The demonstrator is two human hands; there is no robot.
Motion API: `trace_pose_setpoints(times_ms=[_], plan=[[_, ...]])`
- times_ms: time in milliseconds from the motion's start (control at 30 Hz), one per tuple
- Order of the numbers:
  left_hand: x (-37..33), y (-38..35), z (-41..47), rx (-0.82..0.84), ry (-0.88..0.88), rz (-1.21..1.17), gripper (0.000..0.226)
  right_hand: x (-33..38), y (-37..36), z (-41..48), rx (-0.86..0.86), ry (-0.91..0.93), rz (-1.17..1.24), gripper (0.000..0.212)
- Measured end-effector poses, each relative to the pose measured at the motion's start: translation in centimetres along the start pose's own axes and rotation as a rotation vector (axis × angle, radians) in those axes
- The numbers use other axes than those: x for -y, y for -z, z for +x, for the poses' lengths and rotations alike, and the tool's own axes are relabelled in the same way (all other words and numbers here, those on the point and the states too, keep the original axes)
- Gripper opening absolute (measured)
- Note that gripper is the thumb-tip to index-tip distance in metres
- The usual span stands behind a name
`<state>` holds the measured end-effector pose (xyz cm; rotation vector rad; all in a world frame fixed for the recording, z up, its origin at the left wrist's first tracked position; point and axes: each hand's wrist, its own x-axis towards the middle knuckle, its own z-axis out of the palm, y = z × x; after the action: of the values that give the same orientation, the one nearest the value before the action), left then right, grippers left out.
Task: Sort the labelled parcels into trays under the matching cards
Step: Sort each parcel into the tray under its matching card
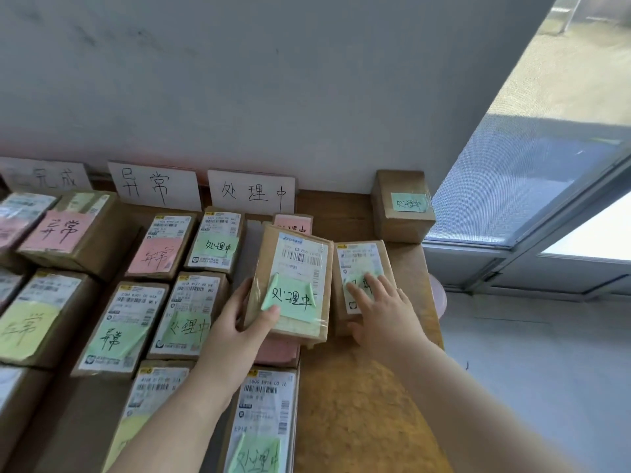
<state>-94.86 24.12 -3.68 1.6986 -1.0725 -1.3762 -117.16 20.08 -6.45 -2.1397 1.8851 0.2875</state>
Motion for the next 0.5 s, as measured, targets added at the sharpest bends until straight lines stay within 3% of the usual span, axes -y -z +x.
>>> trace_pose_setpoints(times_ms=[200, 367, 500], plan=[[1.0, -1.5, -2.5, 0.030, 0.032, 0.022, 0.048, -0.1, -1.7, -5.8, 0.023, -0.028, 0.043, 0.069], [1.2, -3.4, -3.8, 0.056, 0.048, 0.080, 0.058, -1.1, -2.3, -8.3, 0.031, -0.052, 0.062, 0.069], [0.8, -5.1, -4.6, 0.106, 0.043, 0.098, 0.039, -2.6, -2.3, -10.2, 0.040, -0.069, 0.109, 0.067]])
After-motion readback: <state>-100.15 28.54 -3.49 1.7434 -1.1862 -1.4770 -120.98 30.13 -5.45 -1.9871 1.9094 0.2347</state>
